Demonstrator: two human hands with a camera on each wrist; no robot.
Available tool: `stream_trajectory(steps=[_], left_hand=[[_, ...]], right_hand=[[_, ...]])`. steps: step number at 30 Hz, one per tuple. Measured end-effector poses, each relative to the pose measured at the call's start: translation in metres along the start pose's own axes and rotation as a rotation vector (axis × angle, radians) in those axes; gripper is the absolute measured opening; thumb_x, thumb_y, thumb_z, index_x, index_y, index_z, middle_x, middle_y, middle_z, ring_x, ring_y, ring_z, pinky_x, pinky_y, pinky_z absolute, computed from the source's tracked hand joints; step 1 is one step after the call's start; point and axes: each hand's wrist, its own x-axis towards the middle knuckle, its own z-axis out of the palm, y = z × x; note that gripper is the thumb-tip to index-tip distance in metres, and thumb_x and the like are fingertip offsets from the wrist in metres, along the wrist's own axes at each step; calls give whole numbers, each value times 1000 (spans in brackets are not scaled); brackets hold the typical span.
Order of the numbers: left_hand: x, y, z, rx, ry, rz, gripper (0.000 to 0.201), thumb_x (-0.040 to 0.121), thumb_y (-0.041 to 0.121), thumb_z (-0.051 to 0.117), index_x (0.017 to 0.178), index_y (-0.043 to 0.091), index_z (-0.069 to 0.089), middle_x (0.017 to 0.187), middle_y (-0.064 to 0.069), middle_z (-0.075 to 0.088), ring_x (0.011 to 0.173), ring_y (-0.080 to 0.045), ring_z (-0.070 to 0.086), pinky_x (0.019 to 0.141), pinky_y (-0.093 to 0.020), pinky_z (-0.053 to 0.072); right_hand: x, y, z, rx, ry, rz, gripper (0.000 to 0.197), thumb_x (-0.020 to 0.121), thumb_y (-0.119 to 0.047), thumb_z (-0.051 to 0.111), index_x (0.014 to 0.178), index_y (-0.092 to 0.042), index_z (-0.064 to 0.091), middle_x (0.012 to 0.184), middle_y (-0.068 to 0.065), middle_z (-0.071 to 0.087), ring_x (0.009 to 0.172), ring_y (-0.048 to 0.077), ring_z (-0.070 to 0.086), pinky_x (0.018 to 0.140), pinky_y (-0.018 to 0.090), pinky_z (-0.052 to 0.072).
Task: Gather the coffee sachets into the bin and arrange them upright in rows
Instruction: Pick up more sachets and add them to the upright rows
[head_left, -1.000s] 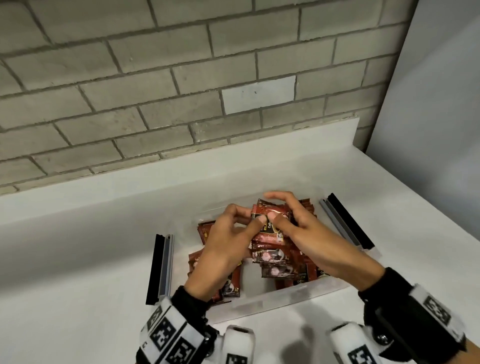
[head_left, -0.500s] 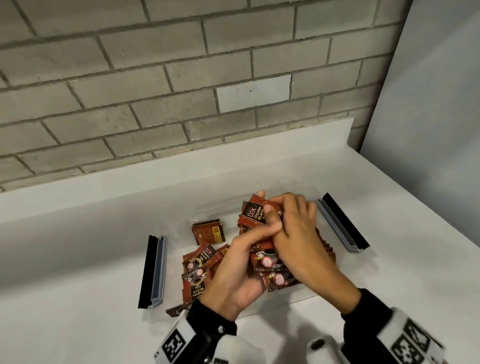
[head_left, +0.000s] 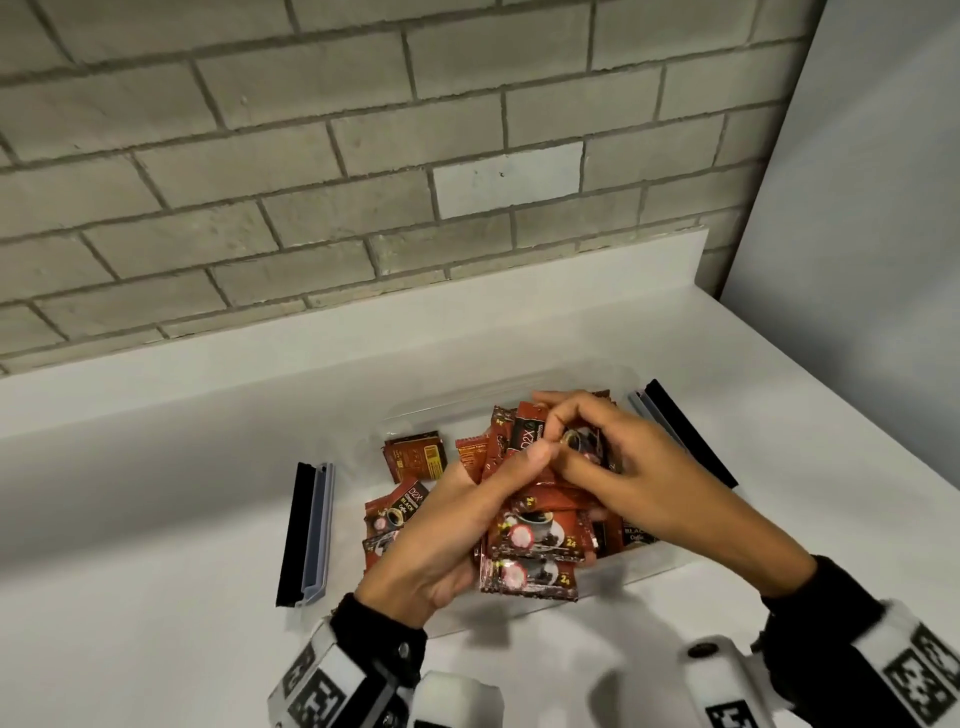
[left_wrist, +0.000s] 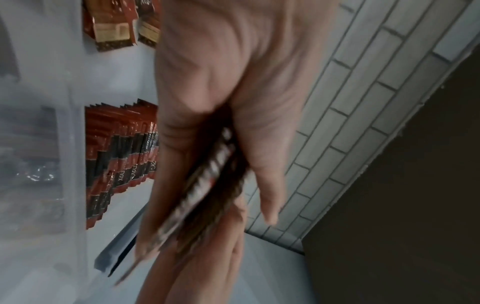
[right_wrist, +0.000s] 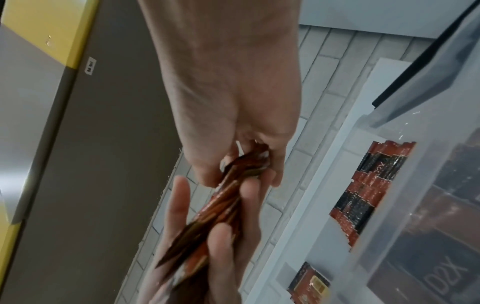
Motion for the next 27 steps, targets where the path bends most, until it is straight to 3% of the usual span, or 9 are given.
stream_trajectory(steps=[2,4,6,9,13,18,23,25,27], left_hand=[[-2,0,-6,-13,-38,-6,59,61,12,80,115,1,60,113,-27,65,97,-40,66,89,-56,52],[-4,-1,-12,11,-64,-26,64,57,3,73,119,-2,55,111,-28,65,97,-40,65,91,-57,50],[-5,-1,-16,60,-64,-29,57,62,-5,69,117,0,56,106,-26,68,92,-41,66,87,-58,51],[-10,0,-14,150,-25,-9,55,66,-6,68,118,8,57,108,-24,69,92,-41,68,84,-55,54],[-11,-1,-10,163,14,57,73,67,-9,76,127,28,55,112,-16,70,98,-37,68,83,-47,57],[-5,1,-10,66,102,41,57,67,13,75,120,9,56,101,-18,73,81,-28,72,66,-37,59],[-2,4,-10,111,177,42,53,62,18,73,111,4,58,102,-18,72,95,-32,68,79,-43,55],[-1,3,-8,196,186,72,50,62,16,76,108,4,61,100,-15,73,97,-30,69,91,-46,51],[1,1,-5,235,165,75,41,64,11,75,103,5,65,97,-14,74,91,-30,71,88,-43,53]], right_hand=[[-2,-2,-2,74,6,47,8,88,-30,64,92,-29,57,116,-8,59,96,11,66,56,30,58],[-3,-1,-5,105,-17,58,22,82,-36,67,100,-31,55,114,-11,62,98,8,66,65,33,60],[-2,1,-11,28,-52,70,41,75,-44,67,110,-34,51,117,-12,63,104,3,63,80,34,59],[-1,2,-18,11,-137,157,59,67,-47,69,121,-31,50,118,-9,63,105,2,63,86,30,57],[-4,3,-27,-11,-173,237,52,67,-44,70,114,-24,61,108,-7,68,97,5,67,85,30,57],[-9,7,-24,328,-10,380,50,70,-31,69,116,-13,60,104,4,73,93,17,71,80,26,57],[-5,5,-24,636,24,441,42,81,-29,62,117,-8,63,113,12,70,111,27,64,104,45,43],[-1,4,-24,724,52,445,43,82,-27,62,117,-3,64,115,16,69,114,29,62,105,45,42],[3,3,-21,695,67,434,42,82,-29,63,115,-2,64,115,17,68,112,28,63,103,44,44]])
